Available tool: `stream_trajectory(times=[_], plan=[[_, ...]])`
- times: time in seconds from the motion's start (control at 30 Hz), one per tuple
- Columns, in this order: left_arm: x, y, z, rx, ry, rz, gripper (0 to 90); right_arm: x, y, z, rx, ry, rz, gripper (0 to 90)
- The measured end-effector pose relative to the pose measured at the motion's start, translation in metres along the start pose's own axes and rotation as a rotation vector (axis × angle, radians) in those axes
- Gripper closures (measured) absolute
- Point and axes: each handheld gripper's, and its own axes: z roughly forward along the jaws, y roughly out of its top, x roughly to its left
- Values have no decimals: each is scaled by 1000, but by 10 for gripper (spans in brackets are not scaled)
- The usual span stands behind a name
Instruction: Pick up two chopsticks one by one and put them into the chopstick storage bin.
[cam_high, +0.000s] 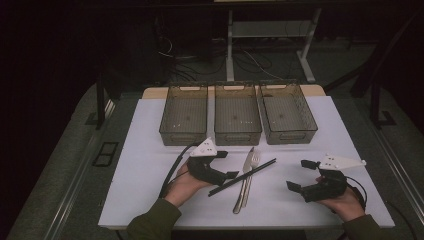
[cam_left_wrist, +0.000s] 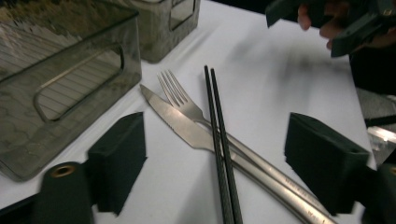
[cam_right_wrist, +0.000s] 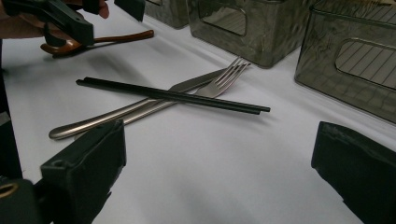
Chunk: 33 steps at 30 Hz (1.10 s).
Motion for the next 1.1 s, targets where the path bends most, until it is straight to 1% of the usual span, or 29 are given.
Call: stream_trajectory(times=[0.03, 0.1, 0.2, 0.37, 0.4, 0.43, 0.5, 0.63, 0.73, 0.8, 0.9, 0.97, 1.0, 1.1], plan=[[0, -1, 1, 3, -3, 5, 295, 0, 0, 0, -1, 0, 0, 27], [0, -2, 2, 19, -1, 6, 324, 0, 0, -1, -2, -1, 0, 27], [0, -4, 3, 30, -4, 13, 412, 0, 0, -1, -4, -2, -2, 27], [0, -6, 6, 49, -16, -7, 535, 1, 0, 0, 0, -1, -3, 27], [1, -6, 6, 56, -18, -6, 574, 1, -1, 0, 2, -2, -4, 27], [0, -7, 7, 59, -18, -10, 574, 1, -1, 0, 2, -2, -4, 27], [0, -7, 8, 72, -23, -11, 626, 1, -1, 1, 3, -3, -2, 27], [-1, -9, 12, 103, -16, -10, 677, 1, -1, 0, 5, -2, -1, 27], [-1, -10, 14, 120, -28, -12, 706, 1, -1, 1, 3, -3, -7, 27], [-2, -11, 17, 126, -34, -18, 713, 1, -1, 1, 3, -2, -7, 27], [-3, -13, 20, 151, -31, -14, 722, 1, -1, 1, 5, -2, -5, 27], [-2, -14, 21, 167, -33, 0, 723, 1, -1, 1, 4, -1, -6, 27], [-2, -15, 22, 167, -32, -7, 723, 1, -1, 1, 5, -1, -7, 27], [-2, -16, 23, 181, -32, -9, 730, 1, -1, 1, 5, -2, -7, 27]])
